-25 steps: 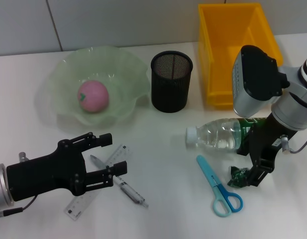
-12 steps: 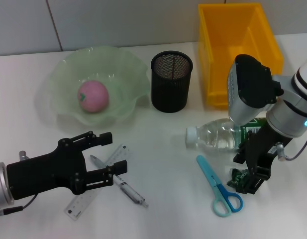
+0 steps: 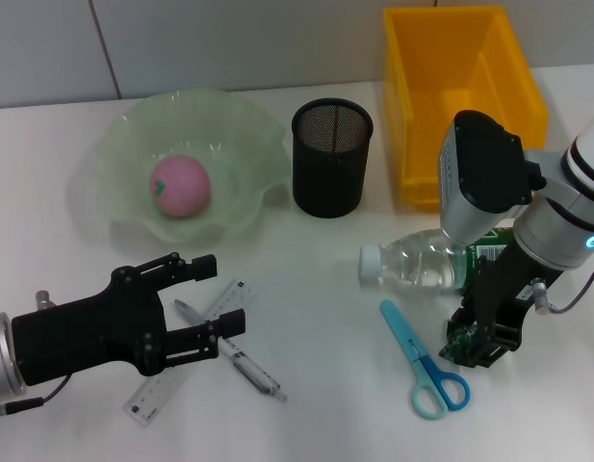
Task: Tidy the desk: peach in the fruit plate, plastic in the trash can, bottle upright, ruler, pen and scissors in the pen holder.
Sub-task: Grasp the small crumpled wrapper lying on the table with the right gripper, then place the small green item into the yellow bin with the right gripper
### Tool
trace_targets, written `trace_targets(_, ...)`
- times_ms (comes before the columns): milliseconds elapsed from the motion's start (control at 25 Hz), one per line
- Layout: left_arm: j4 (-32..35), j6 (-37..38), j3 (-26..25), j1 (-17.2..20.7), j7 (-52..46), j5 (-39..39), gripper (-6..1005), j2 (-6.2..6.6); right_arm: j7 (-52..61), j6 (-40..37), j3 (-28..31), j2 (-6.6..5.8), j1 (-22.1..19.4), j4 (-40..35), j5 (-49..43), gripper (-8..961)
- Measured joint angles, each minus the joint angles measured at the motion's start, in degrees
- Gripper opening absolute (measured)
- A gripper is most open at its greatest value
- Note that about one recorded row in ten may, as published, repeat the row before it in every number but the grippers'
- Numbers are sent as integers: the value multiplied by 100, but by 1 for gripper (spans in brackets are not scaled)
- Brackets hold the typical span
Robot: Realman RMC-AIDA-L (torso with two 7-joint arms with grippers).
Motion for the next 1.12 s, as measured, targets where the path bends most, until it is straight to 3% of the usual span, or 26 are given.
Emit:
trace_targets(160, -2, 15, -12, 3, 1, 0, 808, 0, 0, 0, 0, 0, 0, 12, 0, 542)
trace_targets(280, -2, 21, -25, 8, 1, 0, 808, 0, 1, 0, -1, 0, -4, -6, 0, 303)
trace_targets(720, 12, 37, -35, 17, 1, 0, 809, -6, 1, -16, -45, 0, -25, -70, -5, 154)
trace_targets(1120, 0, 37, -15, 12, 20, 0, 808, -20, 13, -213, 136, -22, -44, -393, 246, 76)
